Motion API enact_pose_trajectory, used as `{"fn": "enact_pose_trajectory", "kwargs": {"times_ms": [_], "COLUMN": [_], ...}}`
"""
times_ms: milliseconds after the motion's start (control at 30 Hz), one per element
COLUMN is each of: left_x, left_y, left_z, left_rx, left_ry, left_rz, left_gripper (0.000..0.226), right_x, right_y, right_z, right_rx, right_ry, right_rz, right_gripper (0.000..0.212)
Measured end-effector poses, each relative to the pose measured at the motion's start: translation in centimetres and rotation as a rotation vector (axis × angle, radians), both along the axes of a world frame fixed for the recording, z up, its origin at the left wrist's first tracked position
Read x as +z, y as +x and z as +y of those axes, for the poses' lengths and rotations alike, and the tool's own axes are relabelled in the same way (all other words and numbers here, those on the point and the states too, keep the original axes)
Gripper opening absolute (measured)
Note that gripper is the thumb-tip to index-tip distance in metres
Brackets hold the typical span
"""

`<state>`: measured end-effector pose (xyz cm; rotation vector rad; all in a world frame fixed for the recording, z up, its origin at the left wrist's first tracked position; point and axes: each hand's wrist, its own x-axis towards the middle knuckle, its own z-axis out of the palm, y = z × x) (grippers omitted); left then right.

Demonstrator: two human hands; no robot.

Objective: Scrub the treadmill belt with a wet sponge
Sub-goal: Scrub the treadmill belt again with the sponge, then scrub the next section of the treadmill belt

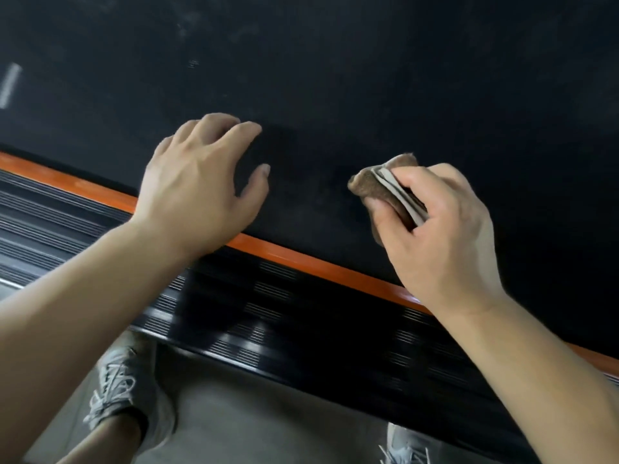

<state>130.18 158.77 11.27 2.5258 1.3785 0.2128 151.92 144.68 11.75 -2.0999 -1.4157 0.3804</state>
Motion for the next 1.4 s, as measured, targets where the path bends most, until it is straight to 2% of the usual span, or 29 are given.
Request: {"fn": "enact_pose_trajectory", "kwargs": {"times_ms": [300, 667, 933, 1133, 1400], "left_x": [-0.7, 0.2, 1.7, 1.7, 1.1], "left_y": [-11.8, -20.6, -25.2, -32.2, -43.9], "left_z": [10.3, 18.0, 21.9, 27.3, 38.4], "left_rx": [-0.029, -0.042, 0.049, 0.061, -0.001], "left_ry": [-0.028, -0.127, -0.158, -0.131, -0.162], "left_rz": [-0.018, 0.021, 0.017, 0.031, 0.058], "left_gripper": [0.046, 0.046, 0.040, 0.045, 0.046], "right_x": [-1.0, -0.6, -0.6, -0.3, -0.6], "right_y": [-12.6, -23.5, -28.2, -34.3, -45.8], "right_z": [10.1, 18.5, 23.4, 29.9, 40.2], "right_rx": [-0.033, -0.085, 0.040, 0.117, 0.008], "right_ry": [0.002, 0.008, -0.042, -0.039, -0.017], "right_rz": [-0.001, 0.015, 0.001, 0.003, -0.018], "right_gripper": [0.029, 0.026, 0.028, 0.033, 0.033]}}
